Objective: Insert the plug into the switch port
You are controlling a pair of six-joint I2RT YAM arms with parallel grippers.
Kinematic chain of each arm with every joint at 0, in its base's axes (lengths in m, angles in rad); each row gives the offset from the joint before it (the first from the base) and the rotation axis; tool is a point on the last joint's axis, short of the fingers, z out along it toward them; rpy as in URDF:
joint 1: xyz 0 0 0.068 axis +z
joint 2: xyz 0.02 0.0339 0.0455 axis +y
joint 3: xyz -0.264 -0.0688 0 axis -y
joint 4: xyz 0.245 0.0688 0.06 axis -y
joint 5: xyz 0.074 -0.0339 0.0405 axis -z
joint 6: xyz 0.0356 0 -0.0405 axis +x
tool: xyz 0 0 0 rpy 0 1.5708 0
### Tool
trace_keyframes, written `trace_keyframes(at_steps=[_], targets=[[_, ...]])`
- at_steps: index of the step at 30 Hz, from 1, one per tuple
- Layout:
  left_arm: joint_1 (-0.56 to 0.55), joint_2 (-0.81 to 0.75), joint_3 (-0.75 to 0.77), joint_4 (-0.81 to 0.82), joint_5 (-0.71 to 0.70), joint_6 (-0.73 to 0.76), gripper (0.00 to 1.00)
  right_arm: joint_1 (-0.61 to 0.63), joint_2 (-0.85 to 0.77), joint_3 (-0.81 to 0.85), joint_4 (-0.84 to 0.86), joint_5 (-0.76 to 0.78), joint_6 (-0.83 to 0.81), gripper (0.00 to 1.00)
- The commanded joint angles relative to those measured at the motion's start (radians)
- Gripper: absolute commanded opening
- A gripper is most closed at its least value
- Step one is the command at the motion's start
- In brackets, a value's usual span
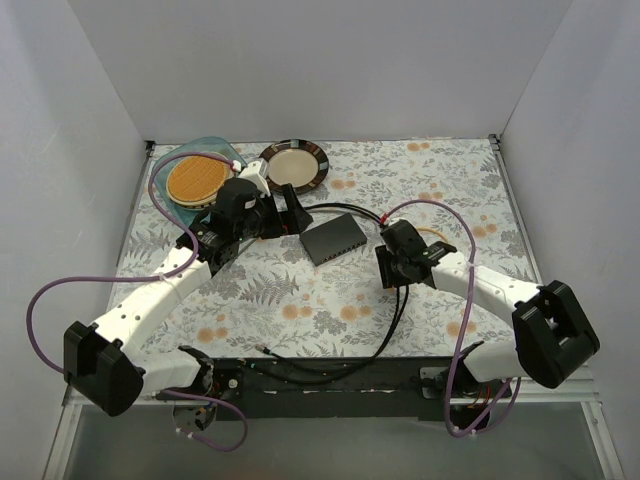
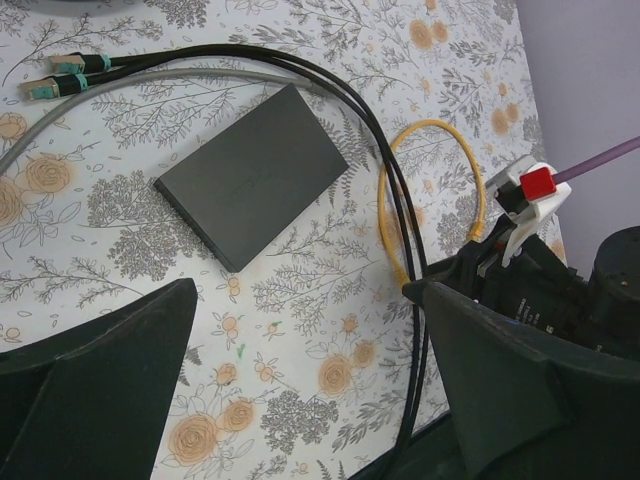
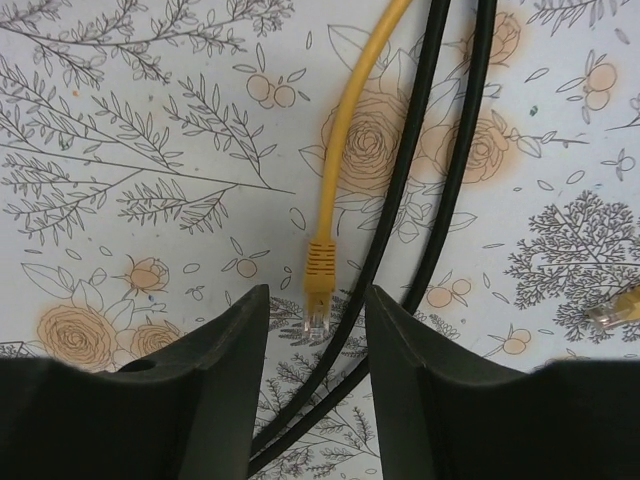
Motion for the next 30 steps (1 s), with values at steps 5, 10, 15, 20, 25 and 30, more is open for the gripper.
trace_keyframes(at_steps=[5, 10, 15, 20, 25, 30], targets=[[0.002, -0.010, -0.016, -0.024, -0.024, 0.011, 0.98, 0.019, 0.075, -0.025, 0.026, -0.034, 0.030, 0.46], [0.002, -0.021, -0.010, -0.038, -0.052, 0.012, 0.98, 0.036, 0.144, -0.008, 0.017, -0.023, 0.040, 0.36], [0.002, -0.036, -0.011, -0.046, -0.061, 0.020, 0.98, 0.043, 0.170, 0.028, -0.017, 0.008, 0.038, 0.01], [0.002, -0.045, -0.023, -0.047, -0.061, 0.030, 0.98, 0.053, 0.065, 0.093, 0.006, -0.021, 0.006, 0.01], [0.002, -0.050, -0.026, -0.047, -0.062, 0.029, 0.98, 0.053, -0.115, 0.192, 0.069, -0.050, -0.019, 0.01], [0.002, -0.059, -0.023, -0.040, -0.046, 0.017, 0.98, 0.051, -0.347, 0.226, 0.249, -0.095, 0.018, 0.01]])
